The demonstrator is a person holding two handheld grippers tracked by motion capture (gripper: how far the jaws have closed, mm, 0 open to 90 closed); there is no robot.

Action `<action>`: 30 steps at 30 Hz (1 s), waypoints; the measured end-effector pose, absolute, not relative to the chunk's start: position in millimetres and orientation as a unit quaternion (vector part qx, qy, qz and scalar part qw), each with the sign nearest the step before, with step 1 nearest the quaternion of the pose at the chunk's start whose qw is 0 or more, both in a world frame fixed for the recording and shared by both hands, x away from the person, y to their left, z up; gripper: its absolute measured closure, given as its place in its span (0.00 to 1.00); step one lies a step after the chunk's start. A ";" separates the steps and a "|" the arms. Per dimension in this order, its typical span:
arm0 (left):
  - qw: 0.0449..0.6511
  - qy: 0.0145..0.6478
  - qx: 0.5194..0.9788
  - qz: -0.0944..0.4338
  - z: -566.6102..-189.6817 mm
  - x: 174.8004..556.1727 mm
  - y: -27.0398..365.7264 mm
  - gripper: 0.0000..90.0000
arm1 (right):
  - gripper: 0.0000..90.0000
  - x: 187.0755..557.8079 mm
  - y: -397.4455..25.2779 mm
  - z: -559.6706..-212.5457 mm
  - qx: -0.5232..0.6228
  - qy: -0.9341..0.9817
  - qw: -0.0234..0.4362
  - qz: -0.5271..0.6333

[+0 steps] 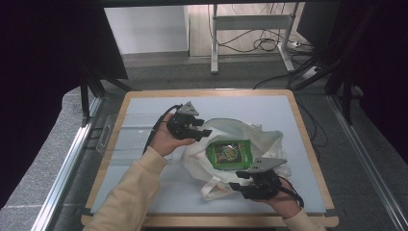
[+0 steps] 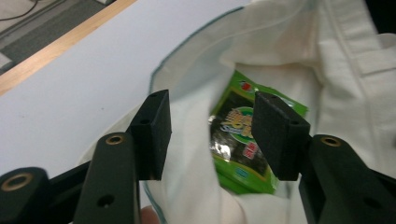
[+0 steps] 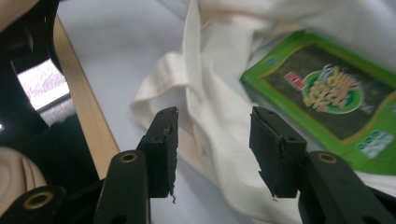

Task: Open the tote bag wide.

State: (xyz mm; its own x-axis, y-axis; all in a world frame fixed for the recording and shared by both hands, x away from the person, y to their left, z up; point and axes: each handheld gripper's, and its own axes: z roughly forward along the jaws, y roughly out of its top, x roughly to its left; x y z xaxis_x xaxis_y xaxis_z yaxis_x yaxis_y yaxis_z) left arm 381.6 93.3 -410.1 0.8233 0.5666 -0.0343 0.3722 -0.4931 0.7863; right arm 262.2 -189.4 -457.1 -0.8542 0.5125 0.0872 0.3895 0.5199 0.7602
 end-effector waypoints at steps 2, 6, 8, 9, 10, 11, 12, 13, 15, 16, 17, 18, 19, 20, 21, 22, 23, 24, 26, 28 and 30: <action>0.430 0.276 0.853 0.108 -409.2 372.8 97.2 0.52 | 0.56 262.8 -190.7 -455.5 0.261 0.867 0.074 0.419; 0.441 0.275 0.849 0.093 -410.0 358.7 104.6 0.47 | 0.55 266.7 -196.4 -449.6 0.268 0.860 0.077 0.428; 0.445 0.271 0.849 0.088 -411.1 352.9 107.2 0.47 | 0.54 267.6 -197.4 -448.7 0.270 0.859 0.077 0.429; 0.450 0.271 0.847 0.082 -412.0 349.7 107.8 0.47 | 0.54 268.3 -198.4 -448.0 0.271 0.858 0.076 0.429; 0.452 0.266 0.847 0.081 -412.6 347.6 108.9 0.46 | 0.54 268.9 -199.2 -447.4 0.272 0.857 0.077 0.431; 0.455 0.265 0.846 0.081 -413.3 344.9 109.5 0.46 | 0.54 269.4 -199.9 -446.9 0.273 0.856 0.076 0.431; 0.457 0.265 0.845 0.084 -413.9 342.2 110.1 0.46 | 0.54 269.7 -200.5 -446.5 0.274 0.856 0.076 0.432; 0.458 0.265 0.844 0.085 -414.5 339.6 110.3 0.46 | 0.54 270.0 -201.1 -446.1 0.275 0.856 0.076 0.432; 0.460 0.264 0.843 0.085 -415.9 334.9 110.6 0.47 | 0.53 270.7 -202.1 -445.7 0.276 0.855 0.077 0.433; 0.462 0.264 0.843 0.082 -416.9 332.8 110.4 0.47 | 0.53 271.0 -202.5 -445.3 0.277 0.854 0.077 0.433; 0.462 0.261 0.844 0.079 -417.8 331.1 110.3 0.47 | 0.53 271.3 -203.1 -444.8 0.278 0.854 0.077 0.433; 0.462 0.259 0.845 0.077 -419.0 329.5 110.0 0.47 | 0.53 272.0 -203.6 -444.2 0.278 0.854 0.078 0.433; 0.463 0.258 0.845 0.076 -420.7 328.2 109.4 0.47 | 0.53 272.6 -204.2 -443.1 0.281 0.853 0.078 0.433; 0.462 0.257 0.845 0.076 -422.5 326.9 108.8 0.47 | 0.52 273.8 -204.9 -441.8 0.283 0.852 0.079 0.434; 0.462 0.256 0.846 0.075 -424.1 325.9 108.2 0.48 | 0.52 275.1 -205.8 -440.1 0.289 0.849 0.080 0.434; 0.461 0.254 0.847 0.075 -425.8 325.7 107.1 0.48 | 0.51 276.6 -206.9 -438.2 0.294 0.847 0.081 0.436; 0.457 0.253 0.850 0.073 -427.1 325.7 105.8 0.48 | 0.51 278.0 -208.0 -436.1 0.300 0.843 0.080 0.439; 0.452 0.251 0.852 0.074 -427.8 325.6 104.8 0.48 | 0.51 280.0 -209.3 -433.9 0.304 0.841 0.079 0.441; 0.452 0.249 0.854 0.071 -428.8 325.3 103.8 0.49 | 0.51 284.2 -211.3 -428.9 0.309 0.838 0.080 0.443; 0.450 0.245 0.856 0.066 -429.8 324.5 102.1 0.51 | 0.51 289.9 -212.8 -424.2 0.314 0.835 0.078 0.445; 0.449 0.244 0.857 0.061 -431.3 323.8 99.7 0.52 | 0.53 297.1 -213.6 -420.2 0.318 0.834 0.075 0.444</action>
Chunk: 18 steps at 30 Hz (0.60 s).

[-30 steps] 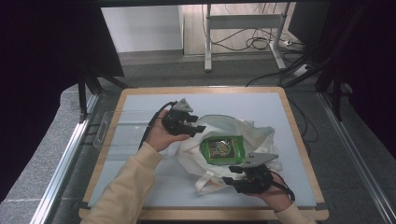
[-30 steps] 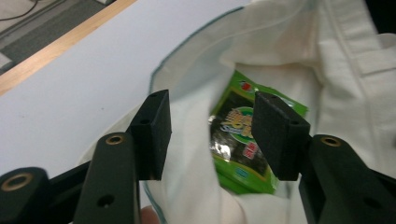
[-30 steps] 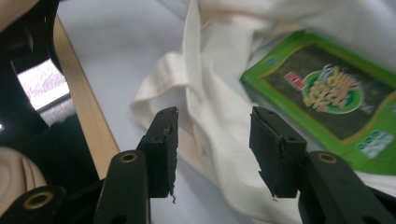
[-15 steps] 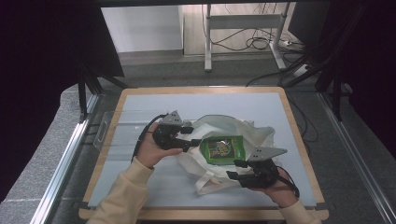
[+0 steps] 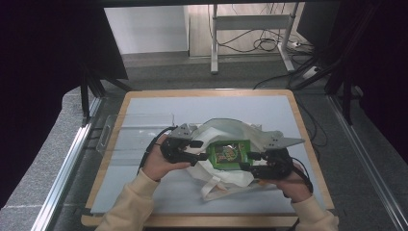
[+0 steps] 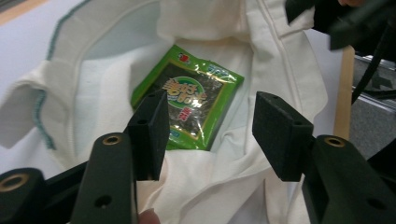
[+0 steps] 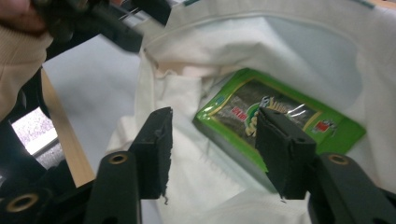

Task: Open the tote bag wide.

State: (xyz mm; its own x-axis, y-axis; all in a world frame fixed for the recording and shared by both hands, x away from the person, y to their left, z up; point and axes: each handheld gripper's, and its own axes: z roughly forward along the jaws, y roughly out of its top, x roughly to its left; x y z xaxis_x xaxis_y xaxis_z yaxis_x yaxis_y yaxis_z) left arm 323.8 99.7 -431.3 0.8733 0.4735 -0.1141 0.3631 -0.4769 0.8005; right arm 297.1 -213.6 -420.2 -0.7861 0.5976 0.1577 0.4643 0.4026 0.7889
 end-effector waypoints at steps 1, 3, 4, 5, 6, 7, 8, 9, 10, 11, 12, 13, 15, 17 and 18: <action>0.448 0.244 0.858 0.061 -431.9 323.4 98.5 0.53 | 0.54 300.9 -213.4 -418.7 0.320 0.834 0.074 0.444; 0.445 0.244 0.859 0.064 -432.8 322.2 96.0 0.58 | 0.57 307.6 -212.1 -415.7 0.322 0.835 0.074 0.440; 0.443 0.248 0.859 0.069 -433.2 321.4 94.7 0.62 | 0.59 310.5 -211.1 -414.4 0.322 0.836 0.075 0.438; 0.440 0.247 0.860 0.070 -433.7 320.8 93.5 0.69 | 0.62 313.2 -209.8 -413.3 0.322 0.837 0.076 0.437; 0.438 0.245 0.862 0.069 -434.3 320.3 92.1 0.73 | 0.66 315.6 -208.6 -412.1 0.321 0.838 0.078 0.434; 0.436 0.243 0.864 0.067 -435.3 319.6 90.5 0.83 | 0.74 320.1 -205.7 -410.2 0.320 0.840 0.088 0.429; 0.432 0.243 0.866 0.069 -436.4 319.1 88.5 0.83 | 0.74 320.1 -205.7 -410.2 0.320 0.840 0.088 0.429; 0.431 0.246 0.865 0.068 -437.9 318.3 85.9 0.88 | 0.79 322.4 -204.3 -409.3 0.322 0.841 0.092 0.426; 0.427 0.245 0.868 0.068 -439.1 318.3 84.3 0.95 | 0.88 327.6 -201.4 -407.4 0.325 0.842 0.100 0.419; 0.422 0.244 0.870 0.067 -440.4 318.6 82.8 0.95 | 0.88 327.6 -201.4 -407.4 0.325 0.842 0.100 0.419; 0.421 0.244 0.871 0.063 -441.9 318.5 81.2 0.97 | 0.93 330.4 -199.9 -406.6 0.324 0.843 0.100 0.418; 0.416 0.242 0.875 0.060 -443.1 318.7 80.1 0.99 | 0.96 333.5 -198.5 -405.7 0.321 0.844 0.101 0.417; 0.408 0.236 0.880 0.054 -445.9 318.4 77.3 1.00 | 0.99 340.0 -194.4 -404.0 0.315 0.848 0.100 0.415; 0.400 0.232 0.885 0.054 -448.2 318.0 74.7 1.00 | 0.99 346.6 -188.6 -402.3 0.305 0.852 0.099 0.413; 0.401 0.235 0.884 0.051 -449.2 317.5 73.4 1.00 | 0.99 350.0 -185.0 -401.7 0.299 0.856 0.099 0.411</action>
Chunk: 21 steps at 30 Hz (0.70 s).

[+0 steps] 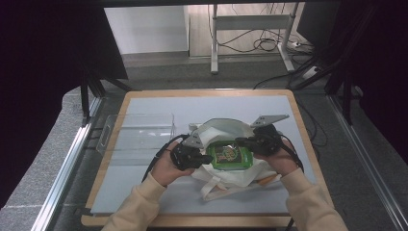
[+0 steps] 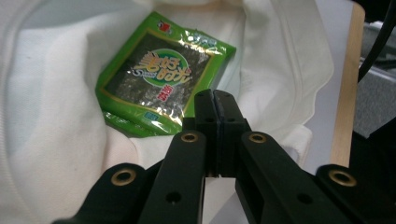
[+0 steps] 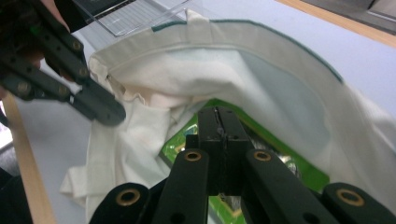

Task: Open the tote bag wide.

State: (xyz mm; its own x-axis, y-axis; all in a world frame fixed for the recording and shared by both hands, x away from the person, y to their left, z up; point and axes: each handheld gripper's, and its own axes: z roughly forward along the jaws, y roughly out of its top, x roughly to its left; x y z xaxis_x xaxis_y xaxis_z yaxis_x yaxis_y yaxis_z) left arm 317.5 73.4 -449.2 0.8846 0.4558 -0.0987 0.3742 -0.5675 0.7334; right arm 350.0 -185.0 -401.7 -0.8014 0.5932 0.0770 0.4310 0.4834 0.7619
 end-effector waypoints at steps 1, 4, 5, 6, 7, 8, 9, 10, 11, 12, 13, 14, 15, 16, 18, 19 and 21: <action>0.401 0.235 0.884 0.048 -449.9 317.3 72.7 1.00 | 0.99 356.1 -176.9 -400.6 0.292 0.861 0.097 0.405; 0.399 0.235 0.885 0.045 -451.2 317.3 72.9 1.00 | 0.99 362.1 -168.1 -400.6 0.285 0.867 0.094 0.398; 0.394 0.232 0.888 0.046 -451.7 317.8 73.7 1.00 | 0.99 365.0 -163.7 -401.2 0.284 0.869 0.093 0.395; 0.393 0.231 0.889 0.045 -452.7 318.0 74.1 1.00 | 0.99 368.0 -159.5 -402.0 0.281 0.871 0.091 0.392; 0.392 0.231 0.889 0.044 -453.7 318.1 74.4 1.00 | 0.99 370.6 -155.4 -403.2 0.279 0.873 0.087 0.390; 0.391 0.234 0.889 0.042 -454.8 317.9 74.5 1.00 | 0.99 373.0 -151.5 -404.5 0.278 0.875 0.083 0.387; 0.393 0.236 0.888 0.040 -456.0 317.8 74.4 1.00 | 0.99 378.5 -144.7 -408.3 0.274 0.878 0.079 0.384; 0.392 0.237 0.888 0.038 -456.9 317.7 74.6 1.00 | 0.99 378.5 -144.7 -408.3 0.274 0.878 0.079 0.384; 0.392 0.238 0.888 0.038 -457.9 317.7 74.9 1.00 | 0.99 381.3 -142.1 -410.7 0.274 0.879 0.074 0.382; 0.387 0.236 0.891 0.038 -458.0 318.0 75.9 1.00 | 0.99 386.8 -137.6 -416.5 0.273 0.883 0.070 0.374; 0.386 0.237 0.891 0.037 -458.2 317.7 76.1 1.00 | 0.99 389.7 -135.7 -419.6 0.274 0.885 0.068 0.369; 0.386 0.235 0.891 0.036 -458.6 317.7 76.2 1.00 | 0.99 389.7 -135.7 -419.6 0.274 0.885 0.068 0.369; 0.390 0.240 0.888 0.034 -459.7 316.9 75.6 1.00 | 0.99 392.6 -134.1 -422.8 0.276 0.887 0.066 0.365; 0.386 0.238 0.890 0.033 -459.9 317.1 76.0 1.00 | 0.99 395.8 -132.5 -426.0 0.278 0.888 0.064 0.361; 0.390 0.240 0.888 0.030 -461.2 316.9 75.1 1.00 | 0.99 401.9 -129.3 -432.0 0.281 0.891 0.058 0.353; 0.390 0.242 0.888 0.029 -461.7 316.8 74.9 1.00 | 0.99 404.7 -127.5 -435.0 0.282 0.891 0.054 0.351; 0.388 0.241 0.889 0.028 -462.3 317.1 74.8 1.00 | 0.99 409.4 -122.9 -441.1 0.281 0.895 0.049 0.344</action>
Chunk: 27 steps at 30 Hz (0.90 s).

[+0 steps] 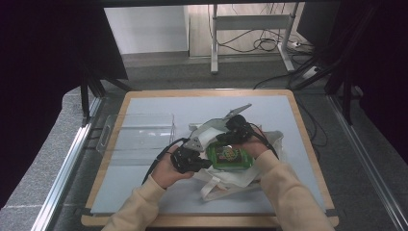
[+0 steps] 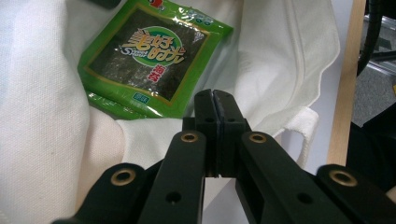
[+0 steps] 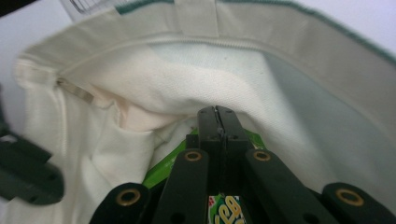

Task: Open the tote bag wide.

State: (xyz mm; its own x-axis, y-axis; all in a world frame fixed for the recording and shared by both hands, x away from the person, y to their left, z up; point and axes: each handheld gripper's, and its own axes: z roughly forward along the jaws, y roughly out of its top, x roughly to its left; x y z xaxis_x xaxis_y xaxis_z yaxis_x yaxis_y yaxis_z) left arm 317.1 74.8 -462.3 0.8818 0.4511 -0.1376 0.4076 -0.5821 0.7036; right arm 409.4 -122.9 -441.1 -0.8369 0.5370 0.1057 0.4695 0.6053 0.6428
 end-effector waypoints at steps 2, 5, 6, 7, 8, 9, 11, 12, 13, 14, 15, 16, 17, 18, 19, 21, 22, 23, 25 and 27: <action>0.388 0.242 0.889 0.028 -462.7 317.3 75.1 1.00 | 0.99 413.1 -117.9 -447.3 0.278 0.898 0.044 0.337; 0.387 0.244 0.889 0.025 -463.9 317.4 75.4 1.00 | 0.99 416.8 -110.5 -455.7 0.275 0.903 0.042 0.327; 0.386 0.244 0.889 0.024 -464.5 317.5 75.4 1.00 | 0.99 418.1 -108.9 -457.6 0.274 0.904 0.041 0.326; 0.386 0.245 0.889 0.023 -465.1 317.6 75.4 1.00 | 0.99 419.5 -107.6 -459.0 0.275 0.903 0.041 0.326; 0.384 0.246 0.890 0.021 -465.5 317.7 75.4 1.00 | 0.99 421.0 -106.7 -460.1 0.276 0.903 0.042 0.327; 0.383 0.243 0.891 0.022 -465.7 318.1 75.5 1.00 | 0.99 422.7 -105.8 -461.3 0.277 0.903 0.041 0.327; 0.382 0.245 0.891 0.019 -466.3 317.8 75.0 1.00 | 0.99 425.0 -104.5 -463.3 0.274 0.904 0.046 0.325; 0.381 0.245 0.891 0.020 -466.5 317.8 74.8 1.00 | 1.00 426.1 -103.4 -464.7 0.274 0.905 0.049 0.323; 0.380 0.246 0.891 0.018 -466.9 317.6 74.4 1.00 | 0.99 427.0 -102.4 -466.2 0.272 0.906 0.053 0.321; 0.379 0.244 0.893 0.017 -467.4 317.8 74.0 1.00 | 0.99 428.0 -101.5 -467.6 0.270 0.907 0.057 0.319; 0.377 0.240 0.894 0.018 -467.8 318.3 73.6 1.00 | 0.99 428.9 -100.6 -468.9 0.268 0.908 0.062 0.317; 0.376 0.243 0.894 0.016 -468.6 317.9 73.1 1.00 | 0.99 429.6 -99.6 -470.1 0.267 0.908 0.066 0.316; 0.375 0.243 0.895 0.014 -469.3 318.0 72.6 1.00 | 0.99 430.1 -98.8 -470.9 0.267 0.908 0.071 0.315; 0.374 0.243 0.895 0.014 -470.1 318.0 72.1 1.00 | 0.99 430.9 -98.4 -471.8 0.265 0.908 0.075 0.315; 0.374 0.242 0.895 0.013 -470.9 318.3 71.8 1.00 | 0.99 431.9 -98.1 -472.9 0.261 0.909 0.082 0.316; 0.372 0.240 0.896 0.013 -471.5 318.8 71.7 1.00 | 1.00 433.2 -98.3 -474.3 0.264 0.907 0.088 0.315; 0.372 0.240 0.897 0.012 -471.8 318.9 71.6 1.00 | 0.99 433.9 -98.8 -474.7 0.265 0.906 0.089 0.317; 0.372 0.239 0.897 0.012 -472.0 319.1 71.6 1.00 | 0.99 433.4 -100.1 -473.8 0.266 0.905 0.089 0.319; 0.371 0.242 0.896 0.010 -472.6 318.8 71.3 1.00 | 0.99 432.4 -100.8 -473.0 0.266 0.905 0.088 0.319; 0.370 0.243 0.897 0.009 -473.2 318.9 70.9 1.00 | 0.99 429.5 -102.8 -471.1 0.266 0.905 0.083 0.321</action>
State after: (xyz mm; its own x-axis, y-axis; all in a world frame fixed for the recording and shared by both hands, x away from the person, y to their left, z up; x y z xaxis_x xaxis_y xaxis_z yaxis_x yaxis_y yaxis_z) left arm 318.9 70.9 -473.2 0.8813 0.4435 -0.1630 0.4295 -0.6080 0.6678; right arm 429.5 -102.8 -471.1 -0.8450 0.5344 0.0198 0.4272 0.6522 0.6262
